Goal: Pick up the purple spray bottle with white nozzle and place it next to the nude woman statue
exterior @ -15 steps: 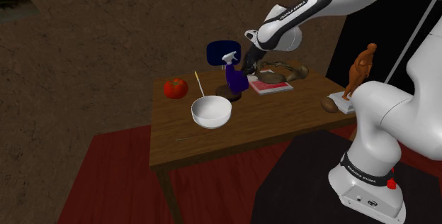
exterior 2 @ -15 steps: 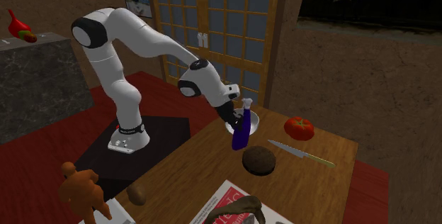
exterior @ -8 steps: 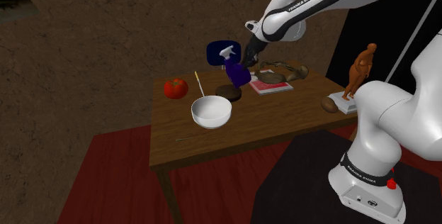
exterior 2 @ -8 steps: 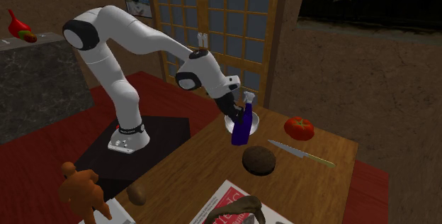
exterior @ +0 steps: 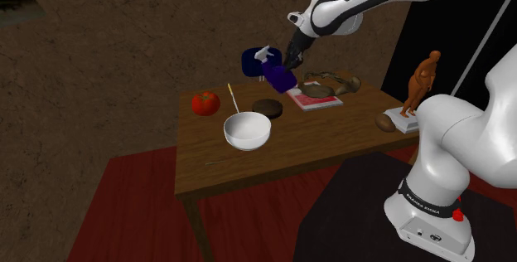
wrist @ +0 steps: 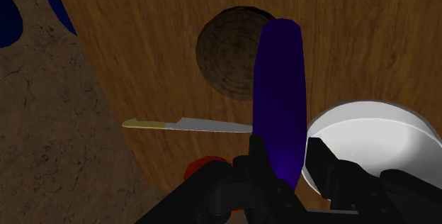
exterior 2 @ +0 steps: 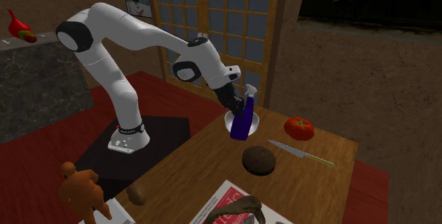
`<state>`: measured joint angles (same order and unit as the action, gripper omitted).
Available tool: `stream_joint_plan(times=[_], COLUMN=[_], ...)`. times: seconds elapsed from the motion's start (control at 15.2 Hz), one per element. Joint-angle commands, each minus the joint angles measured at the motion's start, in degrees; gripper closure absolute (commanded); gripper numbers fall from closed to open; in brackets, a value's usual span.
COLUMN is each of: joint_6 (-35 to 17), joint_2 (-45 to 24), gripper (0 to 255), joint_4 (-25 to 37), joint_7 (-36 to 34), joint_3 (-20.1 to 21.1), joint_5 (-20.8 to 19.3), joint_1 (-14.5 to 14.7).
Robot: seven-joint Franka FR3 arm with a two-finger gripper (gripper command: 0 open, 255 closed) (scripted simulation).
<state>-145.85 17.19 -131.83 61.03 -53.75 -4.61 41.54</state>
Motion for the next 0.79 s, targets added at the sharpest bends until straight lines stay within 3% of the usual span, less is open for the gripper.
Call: stream_joint_plan(times=[0.0, 0.73], joint_6=[1.67, 10.33], joint_2=[0.81, 3.65], gripper=[255, 255], joint_4=[0.95, 7.10], joint_7=[-0.87, -3.56], joint_3=[1.04, 4.78], joint_5=[-0.89, -3.14], joint_1=[-0.72, -2.53])
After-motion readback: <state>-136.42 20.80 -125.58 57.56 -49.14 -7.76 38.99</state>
